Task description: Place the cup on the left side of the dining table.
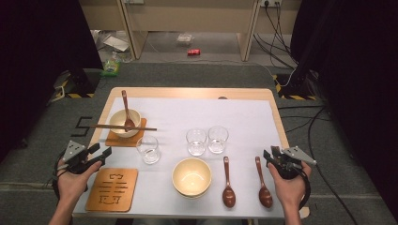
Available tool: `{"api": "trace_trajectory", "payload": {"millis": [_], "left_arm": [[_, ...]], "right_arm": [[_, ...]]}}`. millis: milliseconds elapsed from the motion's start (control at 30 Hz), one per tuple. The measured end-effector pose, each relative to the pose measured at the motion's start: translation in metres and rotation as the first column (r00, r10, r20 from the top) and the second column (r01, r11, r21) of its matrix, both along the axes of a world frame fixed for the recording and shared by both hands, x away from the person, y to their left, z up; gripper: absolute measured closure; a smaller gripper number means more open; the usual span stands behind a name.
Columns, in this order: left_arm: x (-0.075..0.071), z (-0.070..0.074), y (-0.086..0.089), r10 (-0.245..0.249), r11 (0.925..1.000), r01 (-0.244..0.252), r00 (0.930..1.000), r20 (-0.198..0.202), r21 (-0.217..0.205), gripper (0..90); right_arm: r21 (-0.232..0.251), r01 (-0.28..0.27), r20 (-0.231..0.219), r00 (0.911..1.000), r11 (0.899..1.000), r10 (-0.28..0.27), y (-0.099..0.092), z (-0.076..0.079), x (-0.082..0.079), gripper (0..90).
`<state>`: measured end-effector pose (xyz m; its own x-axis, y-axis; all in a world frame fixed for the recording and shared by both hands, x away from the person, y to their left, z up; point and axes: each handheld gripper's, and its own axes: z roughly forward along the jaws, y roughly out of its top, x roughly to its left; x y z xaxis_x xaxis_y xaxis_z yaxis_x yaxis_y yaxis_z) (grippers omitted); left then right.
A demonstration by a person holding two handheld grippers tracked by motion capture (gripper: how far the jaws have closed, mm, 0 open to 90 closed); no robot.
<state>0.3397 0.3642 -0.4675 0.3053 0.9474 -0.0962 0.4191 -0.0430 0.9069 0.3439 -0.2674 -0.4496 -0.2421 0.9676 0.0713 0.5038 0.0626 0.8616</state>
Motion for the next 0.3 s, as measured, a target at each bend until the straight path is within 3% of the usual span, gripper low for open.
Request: {"api": "trace_trajectory", "payload": {"millis": [300], "left_arm": [[0.0038,0.0014,-0.0039,-0.014,0.9998,0.014,0.9999,0.000,-0.016,43.1]], "right_arm": [[-0.001,0.003,0.005,1.0000,1.000,-0.003,0.0001,-0.0005,-0.0041,59.3]]}}
